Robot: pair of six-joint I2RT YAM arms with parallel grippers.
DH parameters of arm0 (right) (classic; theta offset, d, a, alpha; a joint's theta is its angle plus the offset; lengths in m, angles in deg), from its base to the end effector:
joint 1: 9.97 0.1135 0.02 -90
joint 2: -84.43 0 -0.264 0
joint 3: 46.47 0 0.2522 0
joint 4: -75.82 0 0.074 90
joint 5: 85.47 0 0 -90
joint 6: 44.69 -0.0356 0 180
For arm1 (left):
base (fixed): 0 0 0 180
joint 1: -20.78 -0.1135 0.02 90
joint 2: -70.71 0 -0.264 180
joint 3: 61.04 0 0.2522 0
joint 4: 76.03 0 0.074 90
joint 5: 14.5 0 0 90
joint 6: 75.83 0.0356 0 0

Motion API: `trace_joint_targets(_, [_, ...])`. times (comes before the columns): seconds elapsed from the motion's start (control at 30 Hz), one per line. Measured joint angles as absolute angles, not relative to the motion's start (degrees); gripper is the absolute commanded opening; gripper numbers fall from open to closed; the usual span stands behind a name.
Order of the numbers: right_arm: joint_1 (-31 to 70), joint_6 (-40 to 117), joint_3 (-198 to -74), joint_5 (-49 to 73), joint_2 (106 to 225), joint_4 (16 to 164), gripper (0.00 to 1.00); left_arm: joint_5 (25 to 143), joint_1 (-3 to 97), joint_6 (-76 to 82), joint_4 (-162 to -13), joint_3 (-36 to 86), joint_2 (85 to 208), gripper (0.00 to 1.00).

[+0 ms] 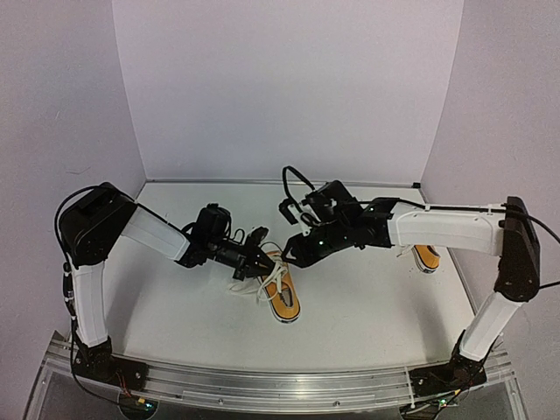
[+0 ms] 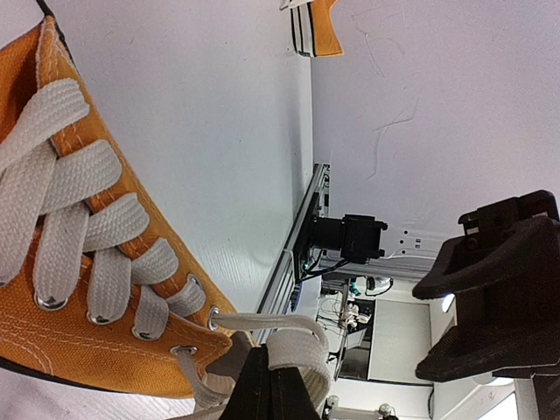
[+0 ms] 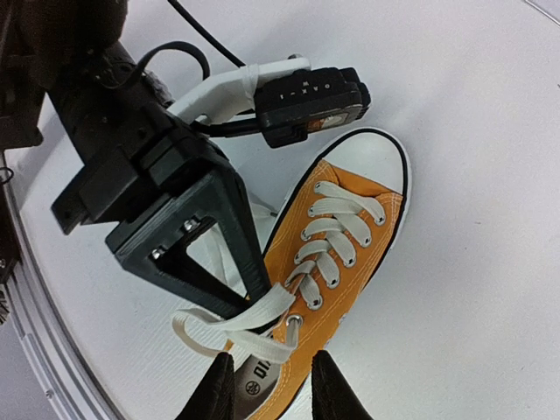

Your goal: Tie the shoes

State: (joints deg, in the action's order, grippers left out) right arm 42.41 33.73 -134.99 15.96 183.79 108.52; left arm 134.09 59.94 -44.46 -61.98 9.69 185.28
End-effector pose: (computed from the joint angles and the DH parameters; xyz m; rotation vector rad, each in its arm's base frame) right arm 0.2322 0.3129 0.2515 -0.9511 2.2561 0.7637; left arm 0.2848 -0.2711 0.1329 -0.3521 -2.4184 1.8726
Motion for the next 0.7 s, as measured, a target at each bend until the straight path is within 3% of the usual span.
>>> trace_joint_targets(0.23, [42.8, 29.7, -131.8, 19.3, 182.5, 107.6, 0.42, 134.1, 59.9, -45.6, -60.6, 9.7, 185.5, 0.0])
trace_joint_targets(0.7, [45.1, 28.1, -131.6, 21.9, 189.8, 105.7, 0.38, 134.1, 59.9, -47.4, -57.7, 9.7, 186.2, 0.0])
